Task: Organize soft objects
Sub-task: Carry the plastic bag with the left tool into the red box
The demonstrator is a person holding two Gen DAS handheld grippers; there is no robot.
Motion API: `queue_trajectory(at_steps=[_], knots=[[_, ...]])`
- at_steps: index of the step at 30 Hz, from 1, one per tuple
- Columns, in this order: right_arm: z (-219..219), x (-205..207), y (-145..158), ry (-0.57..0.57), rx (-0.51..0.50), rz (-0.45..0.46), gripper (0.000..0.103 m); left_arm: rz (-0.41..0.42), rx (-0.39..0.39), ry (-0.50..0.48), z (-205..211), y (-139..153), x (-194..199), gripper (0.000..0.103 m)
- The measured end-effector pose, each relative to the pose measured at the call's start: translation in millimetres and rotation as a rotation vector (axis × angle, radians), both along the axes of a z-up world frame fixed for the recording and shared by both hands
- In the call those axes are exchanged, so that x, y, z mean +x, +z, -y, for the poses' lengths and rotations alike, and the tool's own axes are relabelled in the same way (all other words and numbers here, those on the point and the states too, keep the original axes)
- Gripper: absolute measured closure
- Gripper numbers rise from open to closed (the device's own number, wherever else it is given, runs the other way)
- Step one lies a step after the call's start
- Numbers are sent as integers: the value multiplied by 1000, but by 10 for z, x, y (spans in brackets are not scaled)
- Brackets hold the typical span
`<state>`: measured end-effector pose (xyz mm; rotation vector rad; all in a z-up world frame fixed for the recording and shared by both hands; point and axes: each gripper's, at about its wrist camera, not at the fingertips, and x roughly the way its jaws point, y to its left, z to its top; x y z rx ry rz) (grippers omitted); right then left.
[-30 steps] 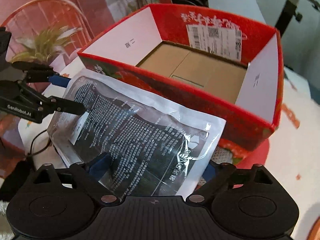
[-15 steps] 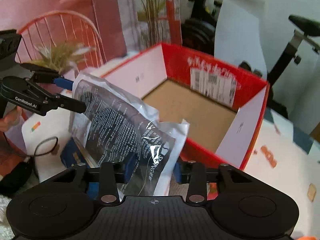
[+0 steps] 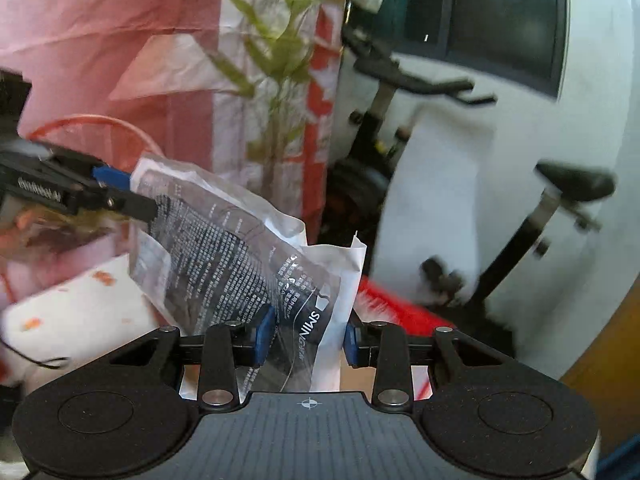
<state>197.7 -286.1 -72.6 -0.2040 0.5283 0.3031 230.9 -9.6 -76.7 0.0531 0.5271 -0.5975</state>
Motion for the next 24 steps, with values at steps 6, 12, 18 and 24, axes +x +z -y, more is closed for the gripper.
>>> queue_trajectory(at_steps=[6,12,18,24], knots=[[223,393,-291,-87,0,-7,71,24,10,22,343,-90,421,55],[278,593,-789,-80,14,-178,72,-101,88,33,548,-506,778,61],[217,723,-934,-46,-11,-265,73,-155,207,9,650,-745,842,65],[60,950,-1034,-30,-47,-341,75,-213,329,-21,769,-951,892,65]])
